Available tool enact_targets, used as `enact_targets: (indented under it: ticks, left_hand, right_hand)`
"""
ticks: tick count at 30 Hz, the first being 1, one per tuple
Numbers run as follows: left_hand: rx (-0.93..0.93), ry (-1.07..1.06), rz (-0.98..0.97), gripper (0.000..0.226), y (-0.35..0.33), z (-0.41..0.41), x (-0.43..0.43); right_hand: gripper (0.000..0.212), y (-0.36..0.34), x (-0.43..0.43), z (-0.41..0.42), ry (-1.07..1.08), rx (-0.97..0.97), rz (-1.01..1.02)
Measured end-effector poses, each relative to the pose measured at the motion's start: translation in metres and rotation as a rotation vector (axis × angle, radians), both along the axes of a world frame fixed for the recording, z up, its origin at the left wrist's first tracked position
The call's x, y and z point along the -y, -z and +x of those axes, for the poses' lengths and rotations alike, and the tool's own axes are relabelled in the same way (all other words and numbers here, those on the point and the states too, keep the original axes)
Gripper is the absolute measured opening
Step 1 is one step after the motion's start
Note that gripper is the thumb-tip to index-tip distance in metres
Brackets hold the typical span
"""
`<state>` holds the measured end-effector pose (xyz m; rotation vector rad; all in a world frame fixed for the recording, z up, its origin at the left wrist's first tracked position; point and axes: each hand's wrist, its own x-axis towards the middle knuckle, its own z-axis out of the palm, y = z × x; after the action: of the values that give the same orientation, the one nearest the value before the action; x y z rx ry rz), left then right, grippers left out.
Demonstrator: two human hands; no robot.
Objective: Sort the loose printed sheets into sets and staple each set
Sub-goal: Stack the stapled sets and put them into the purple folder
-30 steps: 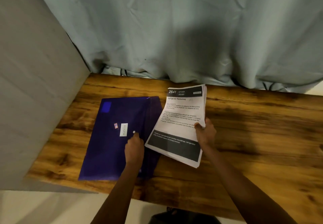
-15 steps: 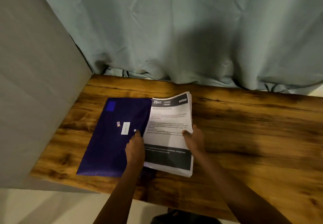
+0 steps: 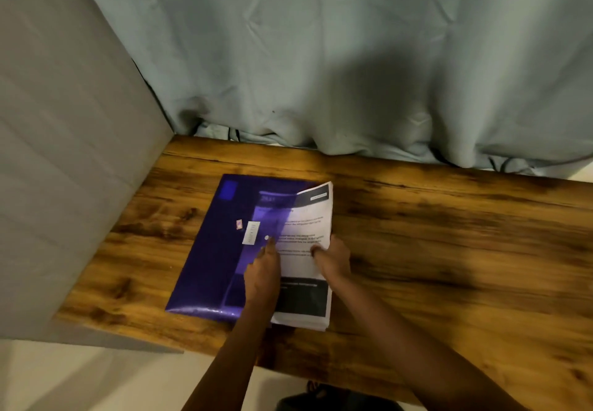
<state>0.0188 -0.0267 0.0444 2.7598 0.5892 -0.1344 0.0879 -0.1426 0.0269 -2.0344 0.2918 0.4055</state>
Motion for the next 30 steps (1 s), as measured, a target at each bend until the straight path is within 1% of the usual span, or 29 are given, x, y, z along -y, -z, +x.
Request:
enact_targets:
  ticks: [4, 6, 7, 9, 11, 12, 14, 15, 16, 17, 18, 20, 22, 23, 25, 26, 27, 28, 29, 30]
  left_hand:
    - [-0.004, 0.075, 0.057, 0.054, -0.004, 0.002, 0.015]
    - [0.015, 0.109, 0.057, 0.053, -0.006, 0.004, 0.023]
    - [0.028, 0.119, 0.051, 0.051, -0.007, 0.005, 0.026]
    - [0.048, 0.123, 0.048, 0.046, -0.009, 0.008, 0.032]
    - [0.054, 0.108, 0.052, 0.043, -0.010, 0.010, 0.035]
    - [0.048, 0.108, 0.063, 0.044, -0.010, 0.010, 0.036]
    - [0.038, 0.127, 0.092, 0.047, -0.010, 0.010, 0.037]
    - [0.033, 0.137, 0.098, 0.047, -0.011, 0.010, 0.038]
    - [0.027, 0.146, 0.104, 0.048, -0.010, 0.010, 0.038]
    - [0.030, 0.153, 0.093, 0.048, -0.007, 0.010, 0.039]
    - [0.019, 0.155, 0.080, 0.048, -0.007, 0.011, 0.041]
    - [0.012, 0.153, 0.097, 0.047, 0.000, 0.011, 0.042]
    - [0.069, 0.173, 0.114, 0.048, 0.007, 0.011, 0.043]
    - [0.073, 0.206, 0.136, 0.050, 0.012, 0.012, 0.043]
    - [0.047, 0.235, 0.128, 0.048, 0.024, 0.013, 0.044]
    - [0.024, 0.250, 0.121, 0.044, 0.026, 0.012, 0.045]
    - [-0.002, 0.266, 0.088, 0.040, 0.028, 0.009, 0.045]
    - [-0.015, 0.261, 0.034, 0.036, 0.027, 0.007, 0.045]
    - [-0.038, 0.237, -0.035, 0.035, 0.028, 0.006, 0.044]
    - [-0.037, 0.226, -0.070, 0.036, 0.030, 0.006, 0.041]
  right_hand:
    - [0.033, -0.006, -0.016, 0.003, 0.019, -0.057, 0.016]
    - [0.033, -0.005, -0.023, 0.006, -0.018, -0.098, 0.071]
    - [0.028, -0.007, -0.026, 0.006, -0.048, -0.128, 0.146]
    - [0.018, -0.006, -0.030, 0.009, -0.066, -0.249, 0.365]
    - [0.022, 0.007, -0.030, 0.017, -0.010, -0.342, 0.484]
    - [0.025, 0.022, -0.029, 0.023, 0.019, -0.356, 0.507]
    - [0.047, 0.032, -0.024, 0.025, 0.109, -0.338, 0.487]
    - [0.049, 0.033, -0.023, 0.025, 0.149, -0.351, 0.510]
    - [0.041, 0.027, -0.022, 0.022, 0.173, -0.366, 0.540]
    - [0.032, 0.005, -0.021, 0.014, 0.176, -0.387, 0.572]
    - [0.029, -0.009, -0.019, 0.008, 0.160, -0.397, 0.603]
    - [0.025, -0.019, -0.014, 0.007, 0.138, -0.420, 0.597]
    - [0.023, -0.024, -0.005, 0.010, 0.117, -0.384, 0.539]
    - [0.024, -0.023, 0.002, 0.012, 0.063, -0.301, 0.449]
    - [0.031, -0.018, 0.018, 0.012, -0.051, -0.014, 0.095]
    - [0.033, -0.015, 0.025, 0.010, -0.059, 0.142, -0.068]
    - [0.037, -0.010, 0.031, 0.008, -0.051, 0.250, -0.195]
    - [0.043, -0.004, 0.037, 0.005, -0.026, 0.303, -0.305]
    - [0.053, 0.003, 0.041, 0.005, -0.012, 0.296, -0.409]
    - [0.062, 0.006, 0.045, 0.004, -0.021, 0.246, -0.474]
